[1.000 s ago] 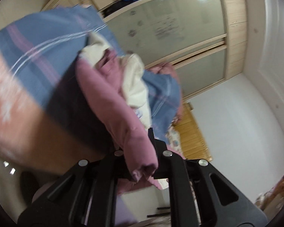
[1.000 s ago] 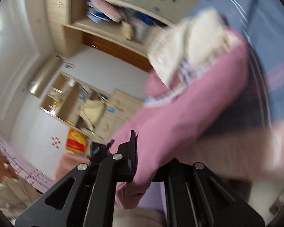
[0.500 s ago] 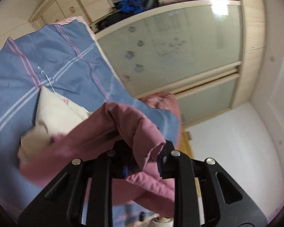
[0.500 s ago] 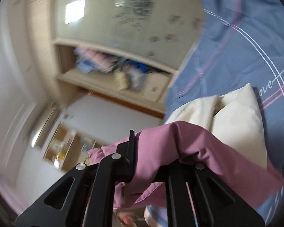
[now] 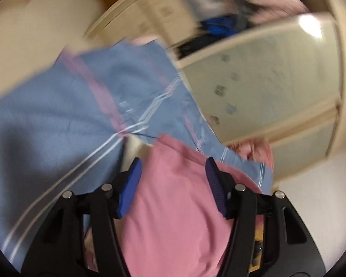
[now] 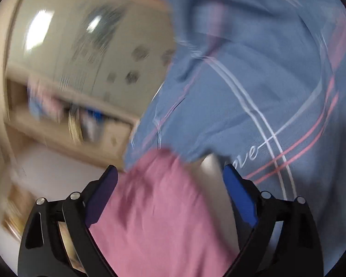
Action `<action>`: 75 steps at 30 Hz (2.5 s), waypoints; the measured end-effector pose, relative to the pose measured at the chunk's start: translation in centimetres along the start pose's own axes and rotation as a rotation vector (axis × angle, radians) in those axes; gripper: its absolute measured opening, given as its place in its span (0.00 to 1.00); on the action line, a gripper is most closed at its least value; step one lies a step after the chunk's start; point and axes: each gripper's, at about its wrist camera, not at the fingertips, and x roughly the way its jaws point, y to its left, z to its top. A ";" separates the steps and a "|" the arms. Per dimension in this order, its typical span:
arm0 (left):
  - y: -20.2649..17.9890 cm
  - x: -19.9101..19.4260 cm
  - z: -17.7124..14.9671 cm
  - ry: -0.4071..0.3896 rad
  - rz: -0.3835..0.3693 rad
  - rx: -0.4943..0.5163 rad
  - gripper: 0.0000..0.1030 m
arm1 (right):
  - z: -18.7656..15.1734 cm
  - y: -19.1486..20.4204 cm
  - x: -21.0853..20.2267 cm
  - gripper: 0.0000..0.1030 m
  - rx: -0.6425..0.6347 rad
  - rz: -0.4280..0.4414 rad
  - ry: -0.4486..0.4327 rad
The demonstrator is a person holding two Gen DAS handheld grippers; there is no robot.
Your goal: Fold large clothes
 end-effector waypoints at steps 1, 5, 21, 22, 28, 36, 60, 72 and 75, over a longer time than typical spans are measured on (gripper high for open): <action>-2.9 -1.0 -1.5 -0.010 0.015 0.109 0.56 | -2.0 3.8 -0.2 0.90 -0.129 0.040 0.036; -9.1 0.4 -7.5 0.088 -0.023 0.340 0.69 | -11.7 15.2 1.8 0.87 -0.510 0.157 0.284; -9.3 10.6 -12.0 0.170 0.421 0.484 0.48 | -0.9 5.6 13.0 0.94 -0.519 -0.640 0.061; -10.0 9.7 -12.2 0.127 0.431 0.508 0.56 | -1.0 5.9 11.3 0.80 -0.513 -0.666 -0.007; -17.5 11.7 -14.7 0.059 0.374 0.774 0.58 | -4.9 12.8 9.8 0.80 -0.655 -0.390 0.039; -15.4 23.1 -12.0 0.145 0.665 0.802 0.71 | -3.1 10.2 19.2 0.80 -0.626 -0.657 0.039; -14.4 7.4 -15.0 -0.026 0.445 0.784 0.65 | -7.0 10.6 5.4 0.85 -0.606 -0.461 0.014; -8.6 16.8 -17.8 0.185 0.625 0.815 0.64 | -12.4 6.6 15.5 0.99 -0.668 -0.595 0.142; -10.1 15.6 -17.7 0.173 0.616 0.794 0.58 | -11.9 7.6 14.7 0.96 -0.629 -0.584 0.169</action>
